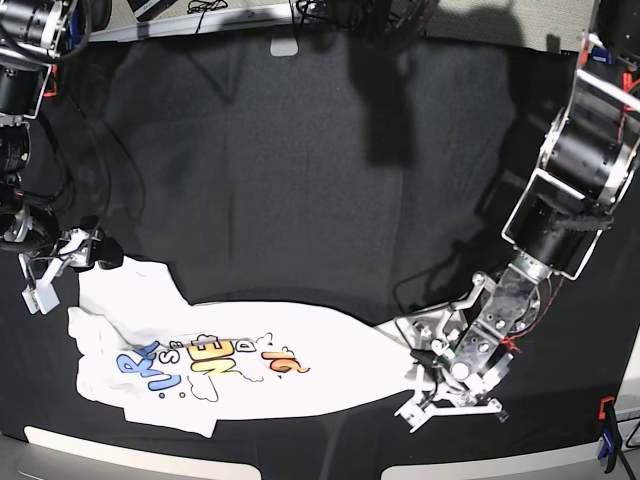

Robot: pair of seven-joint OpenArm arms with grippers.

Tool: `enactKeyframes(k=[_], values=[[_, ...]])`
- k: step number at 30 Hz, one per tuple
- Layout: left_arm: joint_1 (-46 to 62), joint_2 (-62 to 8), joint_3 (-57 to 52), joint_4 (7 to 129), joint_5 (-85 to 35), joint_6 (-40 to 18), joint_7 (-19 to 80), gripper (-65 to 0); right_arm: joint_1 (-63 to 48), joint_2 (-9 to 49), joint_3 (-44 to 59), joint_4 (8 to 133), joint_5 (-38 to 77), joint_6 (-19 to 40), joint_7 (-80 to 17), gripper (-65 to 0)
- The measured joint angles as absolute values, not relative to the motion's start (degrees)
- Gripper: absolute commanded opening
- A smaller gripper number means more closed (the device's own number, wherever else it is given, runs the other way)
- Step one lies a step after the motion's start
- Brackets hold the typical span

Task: Layout the t-shirt on the table in an organized manner, then fold the t-shirt properly
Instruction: 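Pull the grasped shirt edge with the left gripper to spread the shirt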

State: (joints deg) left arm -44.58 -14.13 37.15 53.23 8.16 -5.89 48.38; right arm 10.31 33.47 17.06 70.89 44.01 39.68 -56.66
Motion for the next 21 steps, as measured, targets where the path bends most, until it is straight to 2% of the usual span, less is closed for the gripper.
enactKeyframes(k=[4, 7, 11, 14, 21], values=[[-42.76, -14.13, 37.15, 53.23, 8.36, -5.87, 49.30, -52.1, 10.28, 33.47, 17.06, 70.89, 44.01, 39.68, -56.66, -27.3], [-40.47, -14.15, 37.15, 53.23, 8.38, -5.96, 45.15, -52.0, 10.28, 33.47, 17.06, 70.89, 44.01, 39.68, -56.66, -27.3], [-37.17, -15.38, 37.19, 53.23, 15.07, -6.13, 28.95, -51.4, 10.31, 33.45, 17.06, 70.89, 44.03, 39.68, -56.66, -27.3], [-34.70, -17.63, 37.19, 53.23, 23.59, -6.39, 18.06, -47.7, 10.31, 33.47, 17.06, 70.89, 43.99, 39.68, -56.69, -27.3], [-36.71, -22.57, 37.19, 53.08, 25.36, -6.42, 18.48, -47.3, 10.31, 33.47, 17.06, 70.89, 43.97, 39.66, -56.69, -27.3]])
